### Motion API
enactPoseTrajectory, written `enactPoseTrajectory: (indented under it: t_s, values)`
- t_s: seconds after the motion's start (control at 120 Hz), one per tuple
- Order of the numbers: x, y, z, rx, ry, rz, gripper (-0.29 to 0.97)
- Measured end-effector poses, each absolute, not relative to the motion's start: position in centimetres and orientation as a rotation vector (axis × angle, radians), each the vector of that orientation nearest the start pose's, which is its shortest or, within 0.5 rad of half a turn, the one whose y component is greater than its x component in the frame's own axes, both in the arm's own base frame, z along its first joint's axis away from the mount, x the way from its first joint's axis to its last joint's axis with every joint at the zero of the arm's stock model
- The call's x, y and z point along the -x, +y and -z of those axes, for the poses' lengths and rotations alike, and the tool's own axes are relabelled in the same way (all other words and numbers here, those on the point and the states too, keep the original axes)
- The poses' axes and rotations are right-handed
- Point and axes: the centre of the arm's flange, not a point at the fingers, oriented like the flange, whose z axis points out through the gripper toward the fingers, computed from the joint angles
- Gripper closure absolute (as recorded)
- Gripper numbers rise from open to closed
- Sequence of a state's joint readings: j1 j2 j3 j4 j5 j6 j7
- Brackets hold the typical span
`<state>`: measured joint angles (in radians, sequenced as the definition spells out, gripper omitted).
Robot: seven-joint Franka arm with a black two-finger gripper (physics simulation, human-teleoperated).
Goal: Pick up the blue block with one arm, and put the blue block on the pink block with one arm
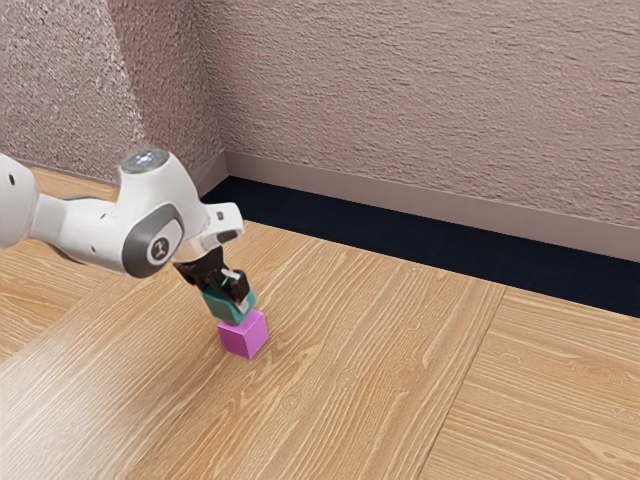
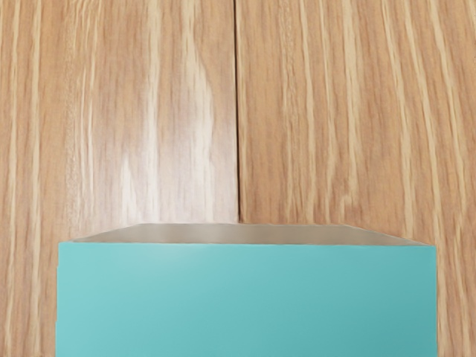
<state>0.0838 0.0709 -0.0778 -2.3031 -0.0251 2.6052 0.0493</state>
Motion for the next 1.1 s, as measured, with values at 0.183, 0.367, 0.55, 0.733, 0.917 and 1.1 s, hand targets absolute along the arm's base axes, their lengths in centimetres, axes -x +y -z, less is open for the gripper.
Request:
enactPoseTrajectory:
  t_s: [0.183,0.367,0.55,0.733,0.917,1.1]
  values:
    - [-54.0,-0.3,-33.9,3.139,0.027,0.362,0.34]
    - [-54.0,-0.2,-33.9,3.146,0.012,0.361,0.17]
    - [-53.6,-0.9,-45.0,3.093,0.033,0.612,0.07]
    - [-54.7,0.4,-61.0,3.086,-0.036,0.618,0.03]
    - [-52.9,1.2,-58.6,3.138,-0.106,0.275,0.01]
    - [-51.8,1.3,-56.5,3.149,-0.144,0.093,0.01]
